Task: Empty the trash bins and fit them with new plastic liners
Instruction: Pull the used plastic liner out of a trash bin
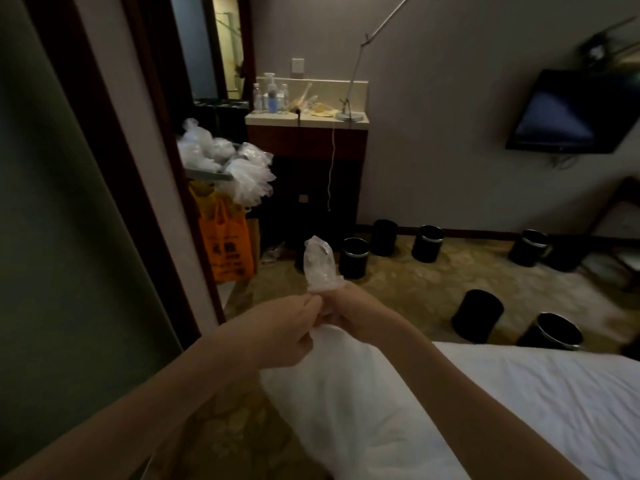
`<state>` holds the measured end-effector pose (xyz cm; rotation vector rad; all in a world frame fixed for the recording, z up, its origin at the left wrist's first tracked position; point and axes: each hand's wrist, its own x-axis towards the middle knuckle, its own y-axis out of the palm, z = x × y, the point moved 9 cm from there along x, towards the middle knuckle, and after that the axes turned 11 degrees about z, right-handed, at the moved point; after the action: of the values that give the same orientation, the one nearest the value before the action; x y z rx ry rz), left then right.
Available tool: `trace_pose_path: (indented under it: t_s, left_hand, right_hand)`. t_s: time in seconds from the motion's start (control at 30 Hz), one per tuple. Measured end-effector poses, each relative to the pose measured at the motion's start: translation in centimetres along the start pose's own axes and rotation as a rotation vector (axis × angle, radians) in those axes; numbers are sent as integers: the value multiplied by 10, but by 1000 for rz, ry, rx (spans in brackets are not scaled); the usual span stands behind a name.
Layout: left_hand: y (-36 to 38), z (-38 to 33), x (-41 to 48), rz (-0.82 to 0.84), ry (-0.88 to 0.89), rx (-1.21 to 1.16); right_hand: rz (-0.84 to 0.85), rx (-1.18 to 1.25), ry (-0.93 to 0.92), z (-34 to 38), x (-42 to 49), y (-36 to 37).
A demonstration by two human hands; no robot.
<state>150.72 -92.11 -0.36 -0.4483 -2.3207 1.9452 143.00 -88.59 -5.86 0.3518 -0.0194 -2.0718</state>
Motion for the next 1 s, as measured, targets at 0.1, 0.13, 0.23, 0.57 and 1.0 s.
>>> trace_pose_path:
  t_s: [0.1, 0.13, 0.23, 0.57, 1.0]
  left_hand:
    - [-7, 25, 40, 73, -5, -61]
    - [-10, 33, 51, 62, 11, -46]
    - [-16, 56, 78, -46, 87, 185]
    - [-16, 173, 166, 107, 272, 900]
    - [-27, 314, 359, 354, 7, 270]
  right_hand:
    - [-95, 53, -56, 8, 15, -34]
    - [-125, 98, -75, 10, 23, -44]
    - [-156, 222, -102, 14, 56, -65]
    - [-225, 253, -96, 46, 206, -118]
    - [-513, 283, 35, 34, 361, -252]
